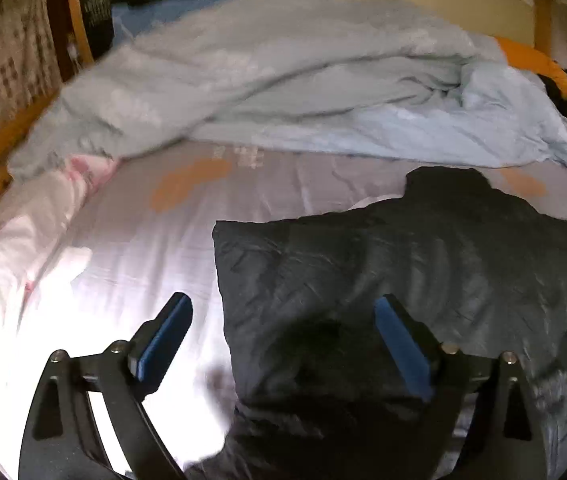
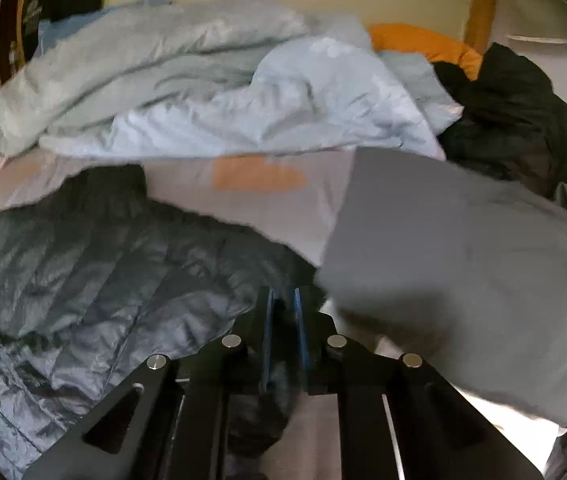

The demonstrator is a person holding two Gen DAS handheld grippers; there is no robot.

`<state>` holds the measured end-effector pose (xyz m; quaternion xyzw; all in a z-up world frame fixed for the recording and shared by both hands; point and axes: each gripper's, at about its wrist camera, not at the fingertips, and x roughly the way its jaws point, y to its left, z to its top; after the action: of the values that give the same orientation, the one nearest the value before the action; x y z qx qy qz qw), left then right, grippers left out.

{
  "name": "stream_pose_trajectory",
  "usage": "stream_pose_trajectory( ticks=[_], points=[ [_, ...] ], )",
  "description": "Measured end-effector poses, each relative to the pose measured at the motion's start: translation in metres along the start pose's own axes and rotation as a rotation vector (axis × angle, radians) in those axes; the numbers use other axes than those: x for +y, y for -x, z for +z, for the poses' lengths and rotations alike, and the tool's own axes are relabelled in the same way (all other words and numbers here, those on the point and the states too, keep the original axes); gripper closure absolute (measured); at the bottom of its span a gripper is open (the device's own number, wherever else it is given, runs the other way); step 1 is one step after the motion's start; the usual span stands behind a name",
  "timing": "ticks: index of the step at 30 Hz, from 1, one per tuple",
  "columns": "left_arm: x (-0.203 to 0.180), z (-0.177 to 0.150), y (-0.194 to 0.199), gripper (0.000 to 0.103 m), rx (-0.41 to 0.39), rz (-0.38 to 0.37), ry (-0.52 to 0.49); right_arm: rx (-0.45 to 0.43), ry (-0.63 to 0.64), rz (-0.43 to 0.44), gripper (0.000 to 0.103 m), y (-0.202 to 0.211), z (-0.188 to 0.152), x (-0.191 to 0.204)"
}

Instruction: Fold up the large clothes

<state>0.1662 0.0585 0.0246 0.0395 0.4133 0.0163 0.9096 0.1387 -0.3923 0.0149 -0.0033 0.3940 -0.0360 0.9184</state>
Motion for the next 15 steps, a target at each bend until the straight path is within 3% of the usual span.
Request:
stream_pose_trajectory(
  ticks=[3, 5, 7, 8, 9, 12, 15],
  points=[
    [0.008, 0.008, -0.040, 0.022, 0.127, 0.056, -0.007, 0.034, -0.003, 0.123, 0.090, 0.012, -0.001, -0.005],
    [0.015, 0.005, -0.061, 0.022, 0.193, 0.051, 0.022, 0.101, 0.056, 0.238, 0.088, 0.020, -0.009, 0.006],
    [0.023, 0.005, -0.069, 0.022, 0.203, 0.065, 0.068, 0.151, 0.182, 0.293, 0.064, 0.027, -0.022, 0.023],
    [0.027, 0.007, -0.071, 0.022, 0.196, 0.085, 0.085, 0.151, 0.249, 0.298, 0.058, 0.030, -0.029, 0.033],
    [0.029, 0.008, -0.073, 0.022, 0.187, 0.111, 0.100, 0.152, 0.299, 0.287, 0.052, 0.028, -0.034, 0.043],
    [0.040, 0.010, -0.074, 0.023, 0.164, 0.187, 0.169, 0.209, 0.317, 0.216, 0.052, 0.005, -0.039, 0.057],
    [0.049, 0.008, -0.076, 0.023, 0.153, 0.173, 0.194, 0.196, 0.243, 0.059, 0.052, -0.020, -0.033, 0.051]
  ],
)
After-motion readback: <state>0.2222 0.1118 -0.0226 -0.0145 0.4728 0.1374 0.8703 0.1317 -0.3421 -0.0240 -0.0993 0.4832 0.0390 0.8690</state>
